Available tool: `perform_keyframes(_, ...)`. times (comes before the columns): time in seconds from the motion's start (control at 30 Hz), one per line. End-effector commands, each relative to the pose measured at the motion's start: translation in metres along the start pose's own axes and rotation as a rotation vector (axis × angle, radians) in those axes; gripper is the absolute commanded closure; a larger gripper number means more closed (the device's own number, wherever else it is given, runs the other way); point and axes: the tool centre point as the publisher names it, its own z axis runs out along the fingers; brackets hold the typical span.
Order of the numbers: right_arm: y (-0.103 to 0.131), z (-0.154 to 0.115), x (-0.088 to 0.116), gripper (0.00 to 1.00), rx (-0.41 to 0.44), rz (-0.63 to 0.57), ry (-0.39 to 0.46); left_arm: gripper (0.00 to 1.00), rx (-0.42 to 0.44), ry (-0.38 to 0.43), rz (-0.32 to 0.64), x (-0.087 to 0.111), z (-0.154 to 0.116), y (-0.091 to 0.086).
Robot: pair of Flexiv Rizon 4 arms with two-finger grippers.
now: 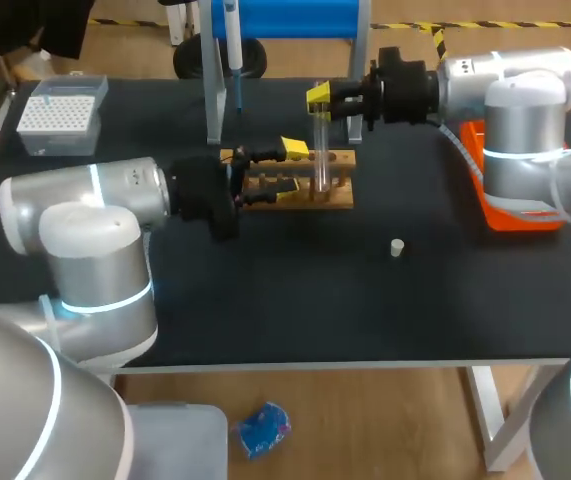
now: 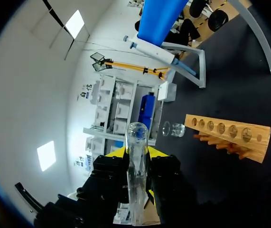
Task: Invert the test tube, pick up the pipette, mount the tip to pipette, aspirate from beaker and dispense into the tube, eject the tip, return the pipette, and cap with the stopper.
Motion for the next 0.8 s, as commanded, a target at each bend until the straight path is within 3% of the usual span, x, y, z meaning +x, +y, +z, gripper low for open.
perform_keyframes(0.03,0.007,0.006,-0.003,1.0,0.023,0.001,-0.002,0.0,0.052,0.034,-0.005,0.002,0.017,0.005)
perform_keyframes(0.8,0.012,0.018,-0.007,1.0,0.067,0.015,0.0,0.0,0.052,0.017,0.01,0.005,0.031,0.01)
